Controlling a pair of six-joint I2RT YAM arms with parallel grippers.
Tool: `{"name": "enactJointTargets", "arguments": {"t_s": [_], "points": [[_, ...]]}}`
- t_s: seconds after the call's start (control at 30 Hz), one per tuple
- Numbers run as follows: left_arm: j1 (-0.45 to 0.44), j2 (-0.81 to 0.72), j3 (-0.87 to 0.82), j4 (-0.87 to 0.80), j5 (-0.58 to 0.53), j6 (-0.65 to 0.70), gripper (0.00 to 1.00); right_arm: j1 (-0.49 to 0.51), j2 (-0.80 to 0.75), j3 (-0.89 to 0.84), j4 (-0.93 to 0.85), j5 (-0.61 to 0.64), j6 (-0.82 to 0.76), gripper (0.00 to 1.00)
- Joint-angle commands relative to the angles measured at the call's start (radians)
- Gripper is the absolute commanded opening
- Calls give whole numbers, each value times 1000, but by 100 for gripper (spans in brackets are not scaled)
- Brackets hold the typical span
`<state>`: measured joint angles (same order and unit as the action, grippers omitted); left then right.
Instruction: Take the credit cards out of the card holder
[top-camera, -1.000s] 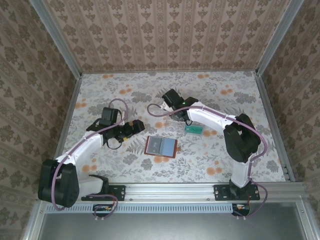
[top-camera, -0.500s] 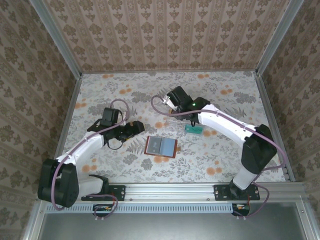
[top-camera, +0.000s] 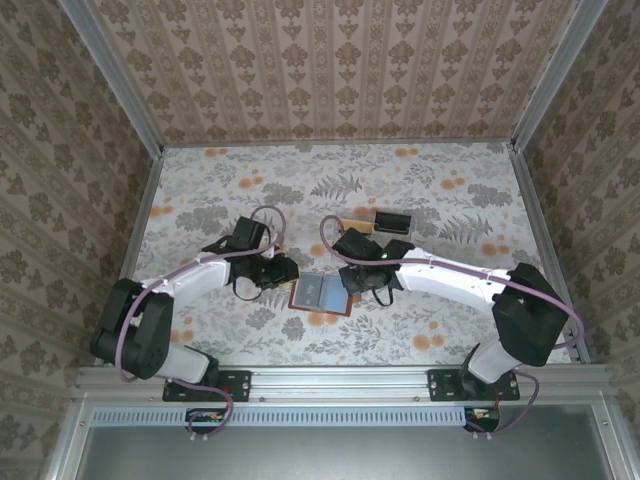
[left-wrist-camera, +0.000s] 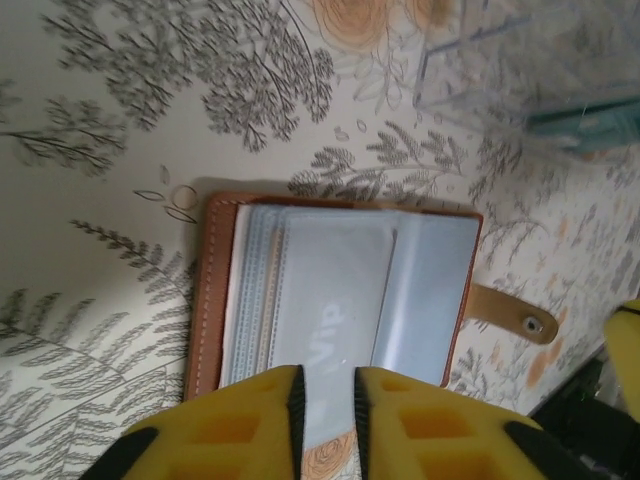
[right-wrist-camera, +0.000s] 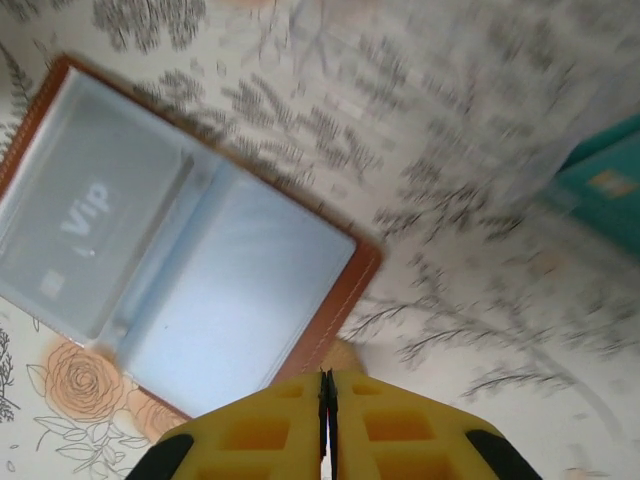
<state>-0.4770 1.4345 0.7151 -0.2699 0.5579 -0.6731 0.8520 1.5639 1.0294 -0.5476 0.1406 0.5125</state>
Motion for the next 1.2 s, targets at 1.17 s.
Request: {"name": "enactJointTargets", "arguments": {"t_s": [1.17], "points": [[-67,144,9,61,64,44,47,26,154,-105,149,-73,235,16]]}}
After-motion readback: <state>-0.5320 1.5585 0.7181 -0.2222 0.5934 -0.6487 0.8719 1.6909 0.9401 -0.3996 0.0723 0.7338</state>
